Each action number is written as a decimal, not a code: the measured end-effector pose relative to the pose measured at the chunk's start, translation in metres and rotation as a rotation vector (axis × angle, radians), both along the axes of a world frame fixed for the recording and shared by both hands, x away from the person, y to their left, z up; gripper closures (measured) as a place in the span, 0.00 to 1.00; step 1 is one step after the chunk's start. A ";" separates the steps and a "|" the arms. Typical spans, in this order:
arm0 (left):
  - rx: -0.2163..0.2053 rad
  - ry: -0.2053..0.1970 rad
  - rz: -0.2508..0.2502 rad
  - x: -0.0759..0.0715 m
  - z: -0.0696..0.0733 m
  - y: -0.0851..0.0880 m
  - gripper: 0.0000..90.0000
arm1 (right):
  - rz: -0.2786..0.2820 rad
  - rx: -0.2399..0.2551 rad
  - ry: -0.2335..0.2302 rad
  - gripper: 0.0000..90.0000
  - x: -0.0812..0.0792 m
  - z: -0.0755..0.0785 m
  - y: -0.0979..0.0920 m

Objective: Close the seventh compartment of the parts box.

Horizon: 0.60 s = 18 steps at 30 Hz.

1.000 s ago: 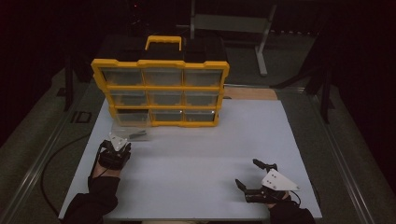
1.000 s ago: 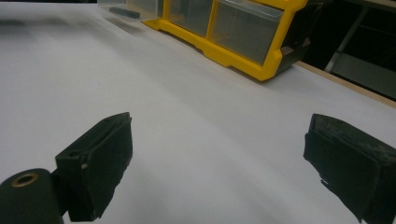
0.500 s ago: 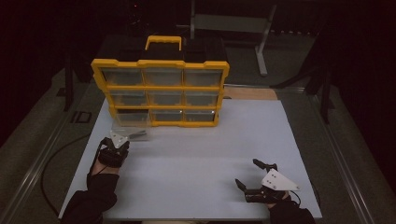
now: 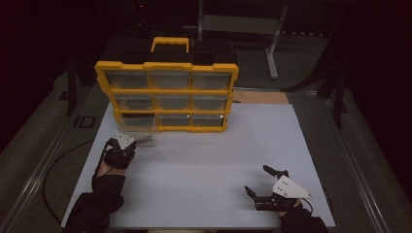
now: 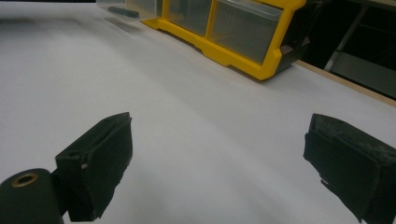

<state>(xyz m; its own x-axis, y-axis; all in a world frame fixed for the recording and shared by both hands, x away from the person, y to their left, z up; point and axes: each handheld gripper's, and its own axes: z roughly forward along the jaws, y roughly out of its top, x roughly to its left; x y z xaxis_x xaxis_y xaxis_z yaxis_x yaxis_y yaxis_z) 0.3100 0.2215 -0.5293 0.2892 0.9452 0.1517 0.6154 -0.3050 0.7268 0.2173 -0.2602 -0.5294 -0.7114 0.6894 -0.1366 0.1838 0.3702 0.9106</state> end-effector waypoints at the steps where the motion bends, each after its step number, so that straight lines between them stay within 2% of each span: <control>1: -0.001 0.002 -0.002 0.001 0.000 0.000 1.00 | 0.000 -0.001 0.000 0.09 0.000 0.000 0.000; 11: 0.014 0.025 -0.019 0.007 0.000 -0.002 1.00 | -0.001 -0.001 0.001 0.09 0.000 0.000 0.000; 18: 0.010 0.029 -0.017 0.012 0.001 -0.002 1.00 | -0.002 -0.001 0.002 0.09 0.000 0.000 0.000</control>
